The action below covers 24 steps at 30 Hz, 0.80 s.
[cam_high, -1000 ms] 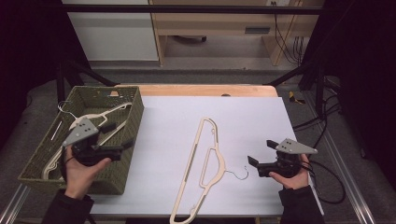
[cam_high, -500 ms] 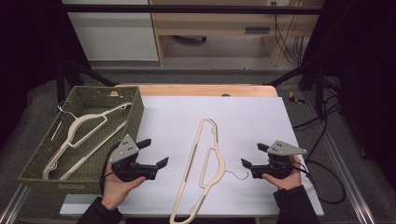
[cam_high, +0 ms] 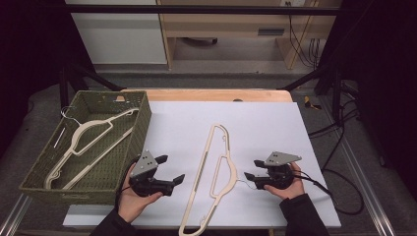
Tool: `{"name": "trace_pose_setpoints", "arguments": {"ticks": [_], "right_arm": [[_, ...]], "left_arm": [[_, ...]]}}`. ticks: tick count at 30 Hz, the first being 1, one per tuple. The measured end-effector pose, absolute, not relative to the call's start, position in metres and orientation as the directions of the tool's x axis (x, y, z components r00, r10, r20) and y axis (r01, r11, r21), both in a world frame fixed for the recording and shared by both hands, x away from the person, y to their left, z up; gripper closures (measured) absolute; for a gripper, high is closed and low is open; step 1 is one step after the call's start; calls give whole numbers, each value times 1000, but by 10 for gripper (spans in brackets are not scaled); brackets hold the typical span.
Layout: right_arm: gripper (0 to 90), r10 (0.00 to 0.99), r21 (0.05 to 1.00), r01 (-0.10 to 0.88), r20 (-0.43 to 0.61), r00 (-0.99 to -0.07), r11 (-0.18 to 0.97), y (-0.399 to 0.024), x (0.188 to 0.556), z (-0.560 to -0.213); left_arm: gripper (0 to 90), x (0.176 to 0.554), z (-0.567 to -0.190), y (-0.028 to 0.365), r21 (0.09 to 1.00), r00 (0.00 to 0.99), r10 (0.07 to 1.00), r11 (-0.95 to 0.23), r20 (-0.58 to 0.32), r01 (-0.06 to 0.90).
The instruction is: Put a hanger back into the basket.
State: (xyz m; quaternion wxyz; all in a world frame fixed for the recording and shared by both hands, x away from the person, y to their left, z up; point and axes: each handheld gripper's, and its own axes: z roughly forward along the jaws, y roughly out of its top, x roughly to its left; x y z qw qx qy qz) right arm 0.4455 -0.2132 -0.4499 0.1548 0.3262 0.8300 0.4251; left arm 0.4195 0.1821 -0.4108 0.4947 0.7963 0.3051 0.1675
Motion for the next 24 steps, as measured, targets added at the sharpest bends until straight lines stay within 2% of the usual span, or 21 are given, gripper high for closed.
{"name": "trace_pose_setpoints", "arguments": {"ticks": [8, 11, 16, 24], "right_arm": [[494, 627, 748, 429, 20, -778, 507, -200, 454, -466], [575, 614, 730, 438, 32, -789, 525, -197, 456, -470], [655, 591, 710, 443, 48, -806, 547, -192, 458, -475], [761, 560, 700, 402, 3, -829, 590, -190, 457, -479]], "left_arm": [[137, 421, -416, 179, 882, 759, 650, -339, -32, 327], [141, 422, -418, 178, 880, 759, 650, -342, -32, 330], [144, 421, -420, 176, 878, 764, 644, -349, -29, 328], [150, 419, -421, 173, 875, 772, 635, -359, -26, 325]]}}
